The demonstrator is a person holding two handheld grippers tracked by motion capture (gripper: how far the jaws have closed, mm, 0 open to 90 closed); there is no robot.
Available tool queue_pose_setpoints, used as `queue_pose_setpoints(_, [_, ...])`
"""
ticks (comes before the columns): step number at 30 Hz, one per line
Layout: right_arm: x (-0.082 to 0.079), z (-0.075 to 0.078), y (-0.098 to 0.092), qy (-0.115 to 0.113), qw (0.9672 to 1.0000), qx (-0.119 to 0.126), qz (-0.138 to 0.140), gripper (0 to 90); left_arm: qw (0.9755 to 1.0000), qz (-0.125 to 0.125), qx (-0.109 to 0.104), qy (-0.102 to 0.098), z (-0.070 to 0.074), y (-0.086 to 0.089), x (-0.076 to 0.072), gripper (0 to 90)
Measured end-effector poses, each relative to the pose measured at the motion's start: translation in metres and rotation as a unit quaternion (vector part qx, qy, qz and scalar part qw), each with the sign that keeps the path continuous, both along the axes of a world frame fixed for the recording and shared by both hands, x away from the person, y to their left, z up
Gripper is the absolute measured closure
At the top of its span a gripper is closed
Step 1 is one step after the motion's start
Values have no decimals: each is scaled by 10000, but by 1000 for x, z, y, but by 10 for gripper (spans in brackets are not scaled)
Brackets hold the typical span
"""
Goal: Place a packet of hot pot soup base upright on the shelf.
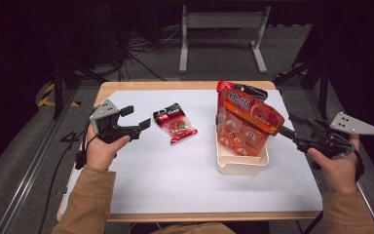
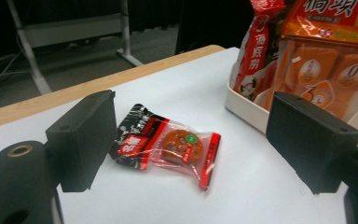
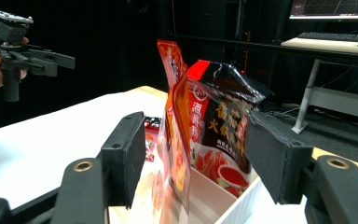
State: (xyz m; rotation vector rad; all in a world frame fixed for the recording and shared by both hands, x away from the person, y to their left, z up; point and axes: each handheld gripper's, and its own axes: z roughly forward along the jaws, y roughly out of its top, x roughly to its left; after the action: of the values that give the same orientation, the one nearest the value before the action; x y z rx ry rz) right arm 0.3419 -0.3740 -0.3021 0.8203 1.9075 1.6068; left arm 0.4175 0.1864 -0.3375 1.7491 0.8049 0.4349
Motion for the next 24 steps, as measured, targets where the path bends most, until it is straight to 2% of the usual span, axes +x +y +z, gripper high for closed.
queue_pose_setpoints(2, [-3,-5,-5,136,9999,8,15,412,10000,-13,-56,8,-2,0,2,179])
queue_pose_setpoints(14, [-1,-18,-16,253,9987,-342,-297,417,9998,-117,38,159,-15,-14,11,245])
queue_pose_setpoints(19, [3,-22,-18,326,9978,-430,-394,401,9999,-16,112,126,-26,-21,22,293])
queue_pose_setpoints(24, [7,-27,-19,379,9971,-441,-482,385,9999,102,35,130,-36,-25,35,337])
